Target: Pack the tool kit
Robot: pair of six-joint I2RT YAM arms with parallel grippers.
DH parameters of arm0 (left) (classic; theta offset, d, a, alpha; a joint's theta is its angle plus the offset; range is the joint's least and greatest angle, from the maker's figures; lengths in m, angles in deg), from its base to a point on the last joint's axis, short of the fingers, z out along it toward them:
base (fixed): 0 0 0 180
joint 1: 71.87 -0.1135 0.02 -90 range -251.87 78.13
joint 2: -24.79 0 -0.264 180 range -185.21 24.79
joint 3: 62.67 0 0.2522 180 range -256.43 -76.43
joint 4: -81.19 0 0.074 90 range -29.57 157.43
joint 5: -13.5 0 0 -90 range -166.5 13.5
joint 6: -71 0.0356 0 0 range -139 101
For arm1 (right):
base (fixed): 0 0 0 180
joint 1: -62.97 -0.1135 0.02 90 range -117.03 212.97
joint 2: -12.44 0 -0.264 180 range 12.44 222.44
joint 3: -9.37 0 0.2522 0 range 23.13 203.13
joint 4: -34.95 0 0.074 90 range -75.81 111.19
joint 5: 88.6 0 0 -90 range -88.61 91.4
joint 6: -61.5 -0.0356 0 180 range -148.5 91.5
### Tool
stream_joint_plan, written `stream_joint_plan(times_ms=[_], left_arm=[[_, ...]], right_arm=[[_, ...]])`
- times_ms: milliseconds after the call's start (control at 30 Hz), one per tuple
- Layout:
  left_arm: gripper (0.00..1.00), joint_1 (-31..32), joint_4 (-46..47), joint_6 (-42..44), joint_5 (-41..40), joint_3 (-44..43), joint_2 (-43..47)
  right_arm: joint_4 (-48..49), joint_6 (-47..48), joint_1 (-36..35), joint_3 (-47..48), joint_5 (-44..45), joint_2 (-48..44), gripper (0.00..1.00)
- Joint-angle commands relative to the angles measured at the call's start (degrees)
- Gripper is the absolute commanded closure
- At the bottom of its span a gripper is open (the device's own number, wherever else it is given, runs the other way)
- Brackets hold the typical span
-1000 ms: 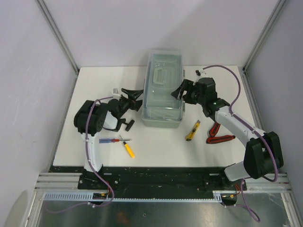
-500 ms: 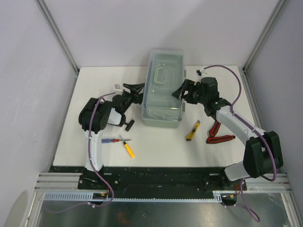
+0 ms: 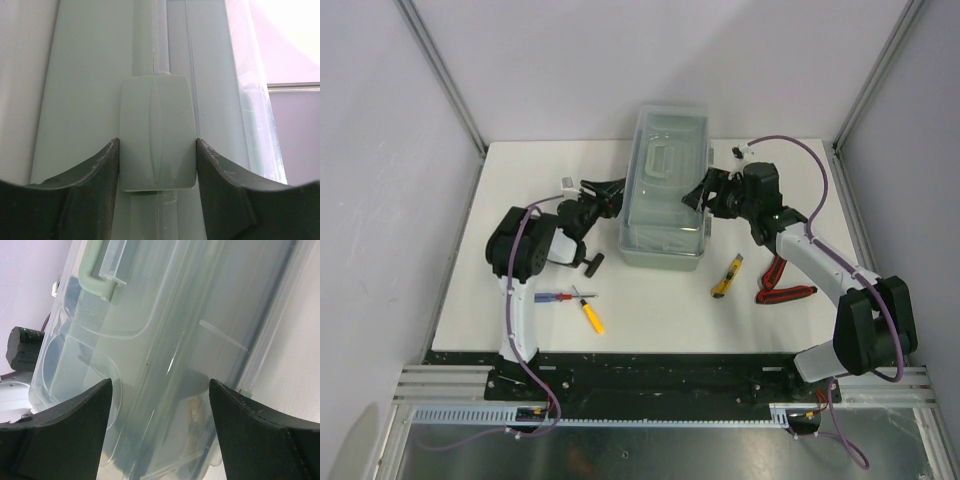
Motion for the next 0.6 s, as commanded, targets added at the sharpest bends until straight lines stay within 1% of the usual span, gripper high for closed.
stream_joint_plan(times_ms=[0,133,567], left_arm=[[0.52,4.2,20.5,3.3,9.2,-0.4,3.8],[0.62,4.1,20.5,4.1,10.1,-0.4,5.1],[0.89,2.2,20.4,6.5,13.0,0.3,7.9]], right_arm=[[-10.2,5.3,-2.3,-2.3,0.2,5.4,0.20],[-10.7,5.1,-2.7,-2.3,0.1,6.5,0.21],[-10.8,4.4,-2.8,-2.3,0.9,7.1,0.22]])
